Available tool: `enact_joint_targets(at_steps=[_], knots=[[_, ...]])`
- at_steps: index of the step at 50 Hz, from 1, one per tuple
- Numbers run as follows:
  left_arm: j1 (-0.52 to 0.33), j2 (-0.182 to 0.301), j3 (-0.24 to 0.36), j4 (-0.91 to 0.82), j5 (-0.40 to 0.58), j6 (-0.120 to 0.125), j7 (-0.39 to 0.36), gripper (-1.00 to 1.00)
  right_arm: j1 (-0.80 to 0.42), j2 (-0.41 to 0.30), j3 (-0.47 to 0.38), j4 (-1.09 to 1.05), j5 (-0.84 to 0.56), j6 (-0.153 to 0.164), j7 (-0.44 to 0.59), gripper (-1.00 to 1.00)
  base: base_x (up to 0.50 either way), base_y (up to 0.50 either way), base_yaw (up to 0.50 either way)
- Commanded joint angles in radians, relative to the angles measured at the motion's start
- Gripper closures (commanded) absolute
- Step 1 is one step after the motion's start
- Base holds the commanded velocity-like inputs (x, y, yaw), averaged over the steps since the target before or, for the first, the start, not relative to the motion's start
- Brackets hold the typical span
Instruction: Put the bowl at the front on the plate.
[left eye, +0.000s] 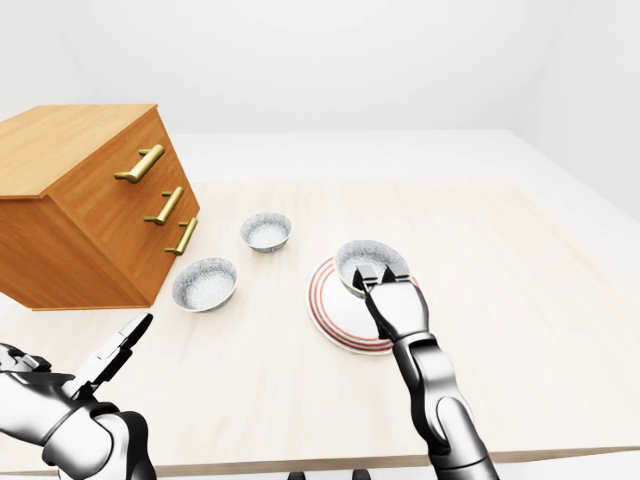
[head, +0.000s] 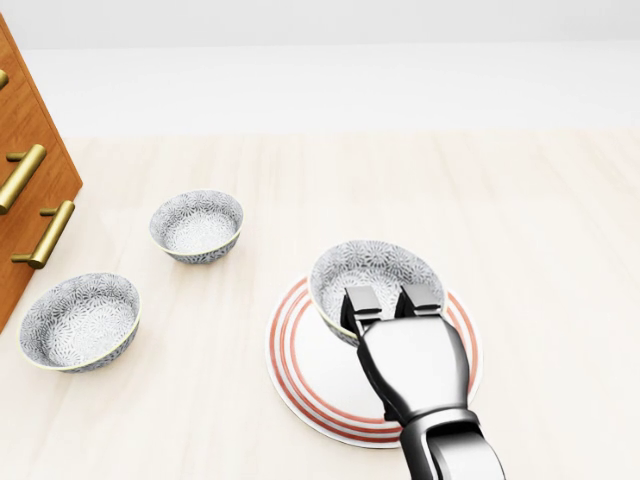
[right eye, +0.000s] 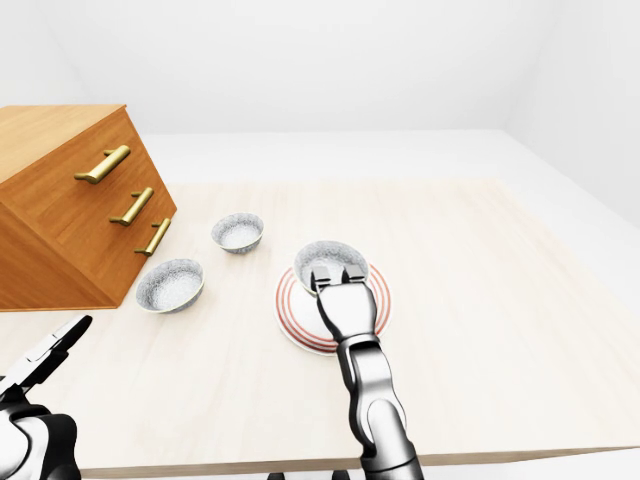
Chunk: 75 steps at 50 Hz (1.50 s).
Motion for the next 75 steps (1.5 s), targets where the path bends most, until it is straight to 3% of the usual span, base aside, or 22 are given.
enact_joint_targets(at_steps=[1,54,55,56,57,75], knots=[[-0.001,0.0,-0.001,0.006,0.002,0.0,0.0,-1.0,-0.006,-0.007,-0.018,0.044,0.03,0.0,-0.06,1.0,0.0,0.0,0.0],[0.0,0.0,-0.001,-0.002,0.001,0.0,0.0,-1.0,0.022,-0.013,0.0,0.063,0.015,0.0,-0.087,1.0,0.0,0.0,0.0],[0.0,0.0,-0.001,-0.002,0.001,0.0,0.0,-1.0,0.021,-0.012,0.0,0.059,0.014,0.0,-0.085,0.45,0.0,0.0,0.0],[0.0,0.0,-0.001,-0.002,0.001,0.0,0.0,-1.0,0.021,-0.012,0.001,0.054,0.012,0.0,-0.083,-0.37,0.0,0.0,0.0],[0.0,0.0,-0.001,-0.002,0.001,0.0,0.0,-1.0,0.019,-0.012,-0.001,0.048,0.01,0.0,-0.079,-1.0,0.0,0.0,0.0],[-0.003,-0.002,-0.001,0.006,0.005,0.0,0.0,-1.0,-0.004,-0.002,-0.008,-0.057,-0.046,0.0,0.013,-1.0,0.0,0.0,0.0]])
